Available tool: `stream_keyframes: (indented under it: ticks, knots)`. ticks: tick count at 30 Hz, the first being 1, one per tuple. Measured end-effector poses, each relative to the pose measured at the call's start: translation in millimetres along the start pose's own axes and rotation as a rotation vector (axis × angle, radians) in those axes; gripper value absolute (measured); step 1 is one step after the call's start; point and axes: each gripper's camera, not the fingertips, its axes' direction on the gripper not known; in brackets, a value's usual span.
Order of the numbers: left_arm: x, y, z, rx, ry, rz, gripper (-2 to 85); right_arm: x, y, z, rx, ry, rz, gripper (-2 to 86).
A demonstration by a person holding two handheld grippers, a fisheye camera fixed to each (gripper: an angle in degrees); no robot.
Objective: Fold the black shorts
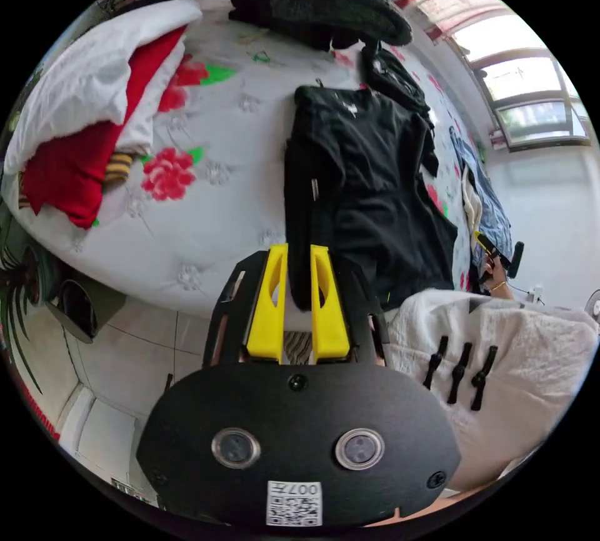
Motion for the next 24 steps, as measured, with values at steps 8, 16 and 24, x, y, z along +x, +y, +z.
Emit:
stream_keyframes:
  ticks: [8,16,24]
  knots:
    - [-0.1,-108.9,19.5,0.003,-0.055,0.035,9.4,-71.6,-162.3,163.1,-0.153,-0.156,-0.095,6.5]
    - [-6.6,-157.4,76.5,-0.084,-0.071,0.043,5.0,-120.5,-108.0,215.7,-0.257,0.094,-0.333,0.6]
    - [4.0,-139.8,49.2,-0.05,-0.056,0.198,4.2,-42.4,-46.1,110.3,-0.131,0.353,-0.292,1.8]
